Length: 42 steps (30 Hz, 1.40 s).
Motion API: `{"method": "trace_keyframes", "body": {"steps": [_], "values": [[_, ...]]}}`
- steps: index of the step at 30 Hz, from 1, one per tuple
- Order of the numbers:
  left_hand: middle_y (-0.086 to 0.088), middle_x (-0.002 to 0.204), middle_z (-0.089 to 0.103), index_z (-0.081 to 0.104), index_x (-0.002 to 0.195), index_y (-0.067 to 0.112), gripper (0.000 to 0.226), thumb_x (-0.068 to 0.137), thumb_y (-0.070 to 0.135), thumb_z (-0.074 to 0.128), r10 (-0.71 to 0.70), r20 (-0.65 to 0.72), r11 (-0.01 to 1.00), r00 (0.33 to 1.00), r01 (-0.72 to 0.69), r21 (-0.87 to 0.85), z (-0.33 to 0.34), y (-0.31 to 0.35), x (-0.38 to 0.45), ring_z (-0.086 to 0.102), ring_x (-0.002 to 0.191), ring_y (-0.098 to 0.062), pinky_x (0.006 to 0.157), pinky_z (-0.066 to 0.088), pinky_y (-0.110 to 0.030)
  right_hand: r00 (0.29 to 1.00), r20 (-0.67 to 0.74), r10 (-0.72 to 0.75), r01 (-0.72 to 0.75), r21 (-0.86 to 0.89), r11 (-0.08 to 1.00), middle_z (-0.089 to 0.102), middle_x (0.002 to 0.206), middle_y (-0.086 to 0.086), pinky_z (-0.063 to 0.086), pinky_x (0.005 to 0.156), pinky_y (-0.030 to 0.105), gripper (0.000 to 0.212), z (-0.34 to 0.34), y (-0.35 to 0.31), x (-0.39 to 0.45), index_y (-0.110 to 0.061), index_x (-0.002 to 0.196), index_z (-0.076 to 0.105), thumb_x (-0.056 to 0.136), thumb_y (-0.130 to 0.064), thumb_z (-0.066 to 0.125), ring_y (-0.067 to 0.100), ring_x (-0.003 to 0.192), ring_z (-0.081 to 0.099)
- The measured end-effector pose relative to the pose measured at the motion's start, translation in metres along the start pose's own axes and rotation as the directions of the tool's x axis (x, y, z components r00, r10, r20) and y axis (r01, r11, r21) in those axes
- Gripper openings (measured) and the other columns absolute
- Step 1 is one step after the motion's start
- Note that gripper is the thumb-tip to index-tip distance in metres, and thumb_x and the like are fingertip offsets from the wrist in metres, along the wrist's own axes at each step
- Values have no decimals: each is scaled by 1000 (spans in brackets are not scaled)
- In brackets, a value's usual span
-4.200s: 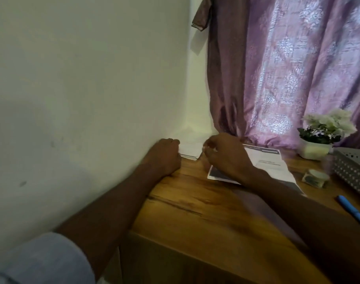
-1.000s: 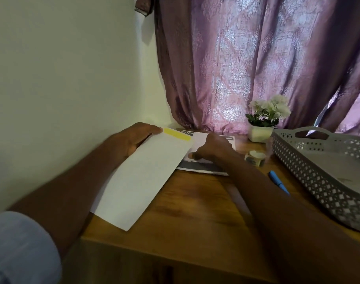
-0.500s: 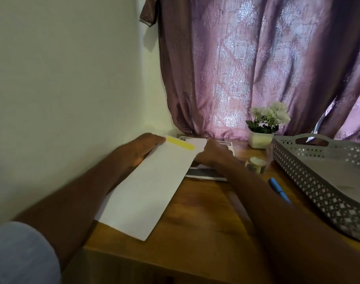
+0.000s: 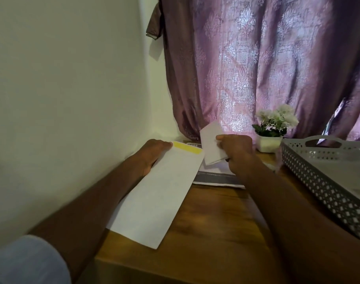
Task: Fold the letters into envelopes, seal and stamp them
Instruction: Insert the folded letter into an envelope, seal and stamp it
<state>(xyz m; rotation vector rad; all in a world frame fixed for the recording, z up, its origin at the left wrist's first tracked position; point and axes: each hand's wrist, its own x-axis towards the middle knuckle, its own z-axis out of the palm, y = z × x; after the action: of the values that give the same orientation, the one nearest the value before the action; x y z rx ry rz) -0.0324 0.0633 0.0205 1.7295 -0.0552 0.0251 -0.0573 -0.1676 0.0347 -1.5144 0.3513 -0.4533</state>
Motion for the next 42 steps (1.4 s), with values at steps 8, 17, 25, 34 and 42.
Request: {"method": "trace_keyframes", "body": {"steps": [8, 17, 25, 34, 42], "values": [[-21, 105, 73, 72, 105, 3, 28, 93, 29, 75, 71, 25, 996, 997, -70, -52, 7, 1, 2, 68, 90, -33, 94, 54, -44, 994, 111, -8, -39, 411, 911, 73, 96, 0, 56, 70, 33, 28, -1, -3, -7, -25, 94, 73, 88, 2, 74, 18, 91, 69], [-22, 119, 74, 65, 128, 1, 57, 81, 22, 87, 44, 250, 998, 967, -30, -57, 13, 3, -2, 73, 104, -34, 101, 56, -49, 985, 62, -164, 143, 251, 957, 77, 108, 9, 62, 90, 42, 24, 9, 6, -7, -19, 89, 78, 88, 5, 73, 26, 102, 73], [-13, 116, 78, 74, 118, 9, 48, 74, 20, 88, 96, 396, 995, 913, -86, -45, 12, 0, 2, 76, 104, -28, 82, 61, -33, 980, 99, -172, 131, 327, 936, 72, 104, 7, 57, 73, 32, 55, -1, 2, -7, -26, 126, 63, 87, 12, 70, 20, 90, 67], [-13, 128, 73, 70, 129, 10, 44, 86, 12, 80, 138, 481, 989, 866, -96, -110, 10, -7, 12, 70, 120, -31, 101, 54, -40, 973, 173, -150, 105, 248, 963, 69, 83, -6, 46, 40, 13, 29, 2, 0, -11, -22, 88, 67, 90, 7, 69, 9, 72, 63], [-16, 127, 73, 67, 132, 5, 50, 84, 12, 79, 101, 487, 993, 867, -59, -101, 13, -6, 10, 68, 120, -36, 109, 49, -47, 974, 119, -192, 164, 207, 965, 74, 95, 2, 59, 70, 27, 27, 4, 0, -4, -22, 88, 67, 90, 5, 68, 16, 82, 67]]}}
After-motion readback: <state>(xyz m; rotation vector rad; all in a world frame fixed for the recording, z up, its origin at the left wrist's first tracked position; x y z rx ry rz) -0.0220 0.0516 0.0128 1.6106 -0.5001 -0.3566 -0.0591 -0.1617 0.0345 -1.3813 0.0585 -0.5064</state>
